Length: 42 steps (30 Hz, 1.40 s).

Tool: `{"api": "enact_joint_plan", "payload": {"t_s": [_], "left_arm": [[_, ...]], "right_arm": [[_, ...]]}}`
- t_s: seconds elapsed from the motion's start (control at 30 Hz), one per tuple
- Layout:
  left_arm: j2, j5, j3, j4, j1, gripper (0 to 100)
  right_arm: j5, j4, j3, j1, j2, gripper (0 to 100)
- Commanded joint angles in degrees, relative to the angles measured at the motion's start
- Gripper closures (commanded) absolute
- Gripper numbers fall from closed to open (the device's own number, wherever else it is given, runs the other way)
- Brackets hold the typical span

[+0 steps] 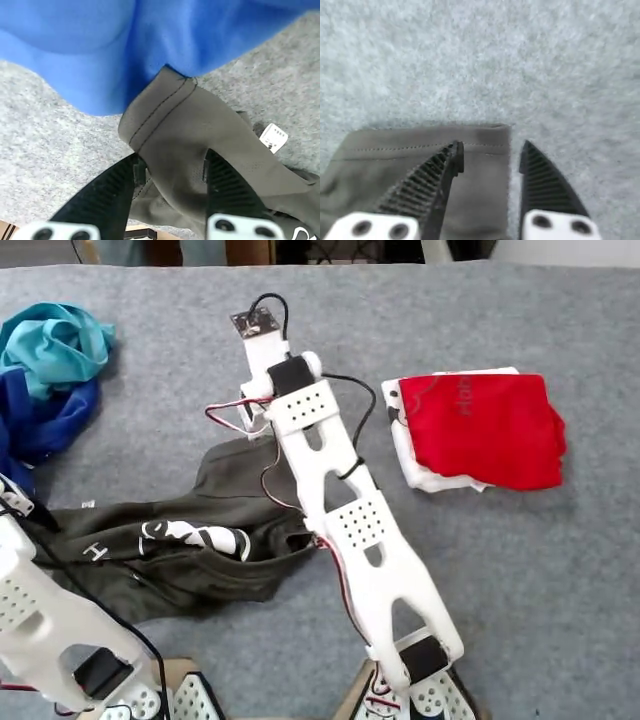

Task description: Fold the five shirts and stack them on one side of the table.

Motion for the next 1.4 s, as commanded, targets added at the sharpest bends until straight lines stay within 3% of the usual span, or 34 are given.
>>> {"api": "enact_joint_plan", "payload": {"t_s": [0.0,0.1,0.37,1.03,1.1,1.27,1.37], "left_arm": [[-3.3,0.6,-0.7,0.0,0.3,79],[-3.4,0.6,-0.7,0.0,0.3,79],[-3.3,0.6,-0.5,-0.1,0.2,79],[-3.2,0.6,-0.5,-0.2,0.2,79],[-3.2,0.6,-0.5,-0.2,0.2,79],[-3.3,0.6,-0.5,-0.2,0.3,79],[-3.3,0.5,-0.5,0.0,0.3,79]], "right_arm": [[-0.4,0.2,-0.8,0.8,-0.3,91.3],[-0.4,-1.0,-0.2,0.8,0.8,91.1],[-0.2,-0.7,-0.7,1.1,2.2,78.8],[0.0,-3.3,-1.7,1.0,6.9,78.7],[0.0,-3.0,-1.7,1.0,6.9,80.5],[0.3,-3.2,-2.0,1.1,6.9,97.7],[0.8,-3.2,-2.2,1.1,6.9,98.1]]}}
